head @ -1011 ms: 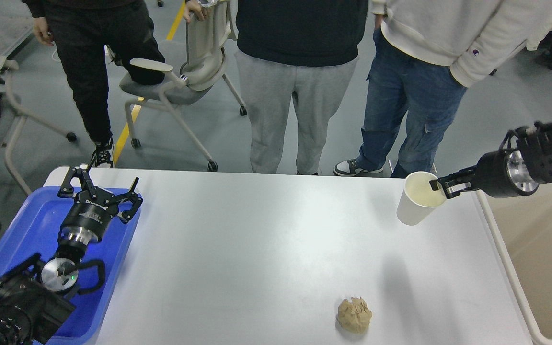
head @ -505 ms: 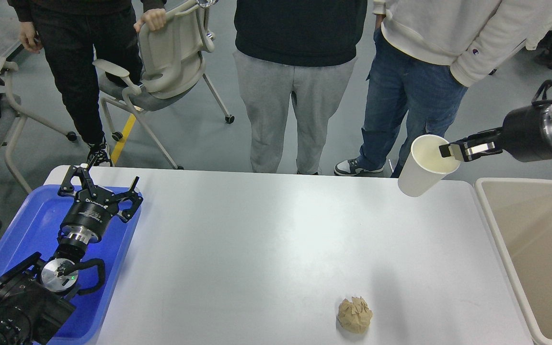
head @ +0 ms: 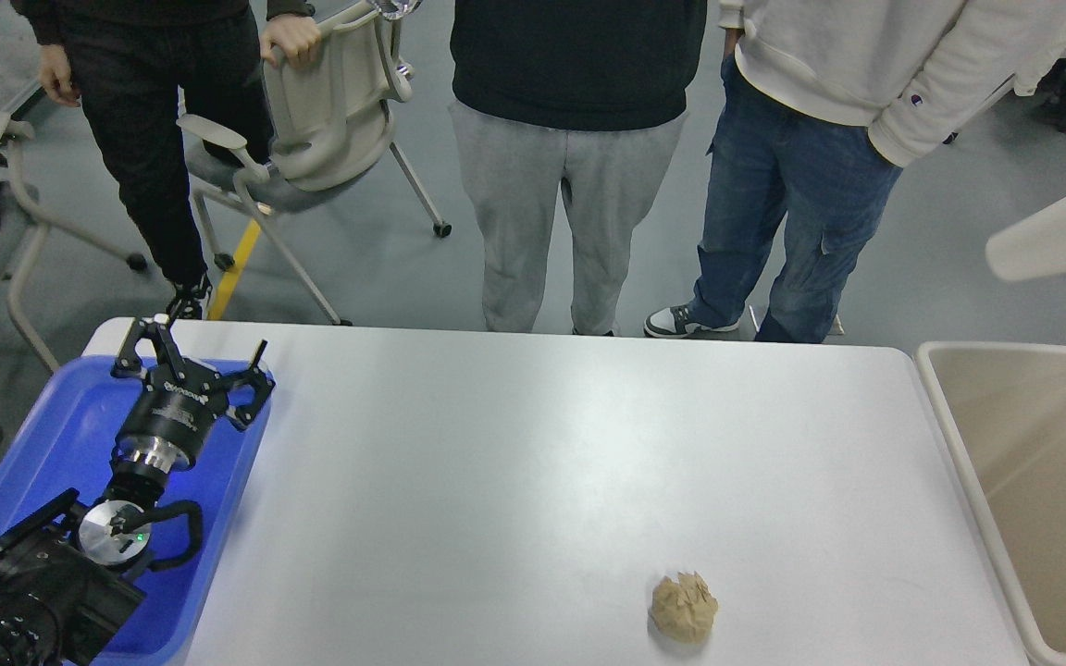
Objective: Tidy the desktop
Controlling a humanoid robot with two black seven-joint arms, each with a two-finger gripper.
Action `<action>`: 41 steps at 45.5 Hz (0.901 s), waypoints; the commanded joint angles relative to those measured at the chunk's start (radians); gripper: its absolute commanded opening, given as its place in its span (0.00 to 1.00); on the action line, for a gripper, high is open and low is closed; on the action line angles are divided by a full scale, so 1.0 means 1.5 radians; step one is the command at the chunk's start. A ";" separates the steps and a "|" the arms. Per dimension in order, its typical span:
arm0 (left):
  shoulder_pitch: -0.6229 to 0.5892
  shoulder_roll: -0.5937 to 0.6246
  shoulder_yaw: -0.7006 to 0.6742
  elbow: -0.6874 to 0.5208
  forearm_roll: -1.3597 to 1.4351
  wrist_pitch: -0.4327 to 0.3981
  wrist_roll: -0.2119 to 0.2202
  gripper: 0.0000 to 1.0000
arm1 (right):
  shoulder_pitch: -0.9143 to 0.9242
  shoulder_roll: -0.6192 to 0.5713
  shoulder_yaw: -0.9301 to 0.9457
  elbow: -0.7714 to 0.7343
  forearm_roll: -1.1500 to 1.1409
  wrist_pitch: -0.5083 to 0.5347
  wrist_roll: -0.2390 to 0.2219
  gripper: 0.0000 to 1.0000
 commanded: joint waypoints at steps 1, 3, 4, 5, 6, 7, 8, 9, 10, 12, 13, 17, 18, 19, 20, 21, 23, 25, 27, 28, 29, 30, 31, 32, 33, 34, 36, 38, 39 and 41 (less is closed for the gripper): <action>0.000 0.001 0.000 0.000 0.000 0.000 0.000 1.00 | -0.187 0.100 0.004 -0.290 0.316 -0.015 0.002 0.00; 0.000 0.001 0.000 -0.001 0.000 0.000 -0.001 1.00 | -0.227 0.149 0.006 -0.349 0.363 -0.014 0.000 0.00; 0.000 0.001 0.000 0.000 0.000 0.000 -0.001 1.00 | -0.246 0.173 0.008 -0.377 0.385 -0.014 -0.001 0.00; 0.000 0.001 0.000 0.000 0.000 0.000 0.000 1.00 | -0.264 0.195 0.010 -0.405 0.406 -0.015 -0.004 0.00; 0.000 0.001 0.000 0.000 0.000 0.000 0.000 1.00 | -0.280 0.216 0.013 -0.432 0.425 -0.015 -0.004 0.00; 0.000 0.001 0.000 0.000 0.000 0.000 0.000 1.00 | -0.295 0.236 0.017 -0.459 0.444 -0.014 -0.005 0.00; 0.000 0.001 0.000 0.000 0.000 0.000 -0.001 1.00 | -0.306 0.253 0.021 -0.479 0.457 -0.015 -0.006 0.00; 0.000 0.001 0.000 0.000 0.000 0.000 -0.001 1.00 | -0.318 0.271 0.025 -0.498 0.469 -0.015 -0.006 0.00; 0.000 0.001 0.000 0.000 0.000 0.000 -0.001 1.00 | -0.326 0.287 0.030 -0.513 0.478 -0.019 -0.006 0.00; 0.000 0.001 0.000 0.000 0.000 0.000 -0.001 1.00 | -0.339 0.317 0.047 -0.531 0.489 -0.032 -0.008 0.00; 0.000 0.001 0.000 0.000 0.000 0.000 0.000 1.00 | -0.346 0.328 0.056 -0.536 0.492 -0.047 -0.008 0.00; 0.000 0.001 0.000 0.000 0.000 0.000 -0.001 1.00 | -0.380 0.354 0.108 -0.534 0.498 -0.099 -0.008 0.00; 0.000 0.001 0.000 0.000 0.000 0.000 -0.001 1.00 | -0.388 0.356 0.120 -0.532 0.498 -0.107 -0.008 0.00; 0.000 0.001 0.000 0.000 0.000 0.000 0.000 1.00 | -0.392 0.358 0.130 -0.530 0.498 -0.113 -0.008 0.00; 0.000 0.001 0.000 0.000 0.000 0.000 -0.001 1.00 | -0.394 0.360 0.140 -0.529 0.498 -0.121 -0.008 0.00; 0.000 0.001 0.000 0.000 0.000 0.000 -0.001 1.00 | -0.395 0.365 0.145 -0.529 0.498 -0.127 -0.008 0.00; 0.000 0.001 0.000 0.000 0.000 0.000 -0.001 1.00 | -0.398 0.377 0.150 -0.529 0.498 -0.135 -0.008 0.00; 0.000 0.001 0.000 0.000 0.000 0.000 -0.001 1.00 | -0.399 0.388 0.150 -0.529 0.498 -0.148 -0.009 0.00; 0.000 0.001 0.000 0.000 0.000 0.000 -0.001 1.00 | -0.404 0.394 0.149 -0.529 0.498 -0.156 -0.008 0.00; 0.000 0.001 0.000 -0.001 0.000 0.000 -0.001 1.00 | -0.408 0.396 0.149 -0.529 0.498 -0.160 -0.009 0.00; 0.000 0.001 0.000 0.000 0.000 0.000 -0.001 1.00 | -0.411 0.398 0.148 -0.529 0.497 -0.165 -0.008 0.00; 0.000 0.001 0.000 0.000 0.000 0.000 -0.001 1.00 | -0.413 0.400 0.148 -0.529 0.497 -0.165 -0.008 0.00; 0.000 0.001 0.000 0.000 0.000 0.000 -0.001 1.00 | -0.415 0.403 0.148 -0.529 0.498 -0.165 -0.008 0.00; 0.000 0.001 0.000 0.000 0.000 0.000 -0.001 1.00 | -0.415 0.406 0.146 -0.529 0.497 -0.165 -0.008 0.00; 0.000 0.001 0.000 0.000 0.000 0.000 -0.001 1.00 | -0.416 0.408 0.143 -0.529 0.496 -0.165 -0.008 0.00; 0.000 0.001 0.000 0.000 0.000 0.000 -0.001 1.00 | -0.416 0.411 0.142 -0.529 0.495 -0.166 -0.008 0.00; 0.000 0.001 0.000 0.000 0.000 0.000 -0.001 1.00 | -0.421 0.417 0.144 -0.529 0.495 -0.166 -0.008 0.00; 0.000 0.001 0.000 0.000 0.000 0.000 -0.001 1.00 | -0.424 0.422 0.146 -0.529 0.495 -0.166 -0.008 0.00; 0.000 0.001 0.000 0.000 0.000 0.000 -0.001 1.00 | -0.424 0.424 0.146 -0.529 0.495 -0.166 -0.008 0.00; 0.000 0.001 0.000 0.000 0.000 0.000 -0.001 1.00 | -0.424 0.426 0.149 -0.529 0.496 -0.167 -0.009 0.00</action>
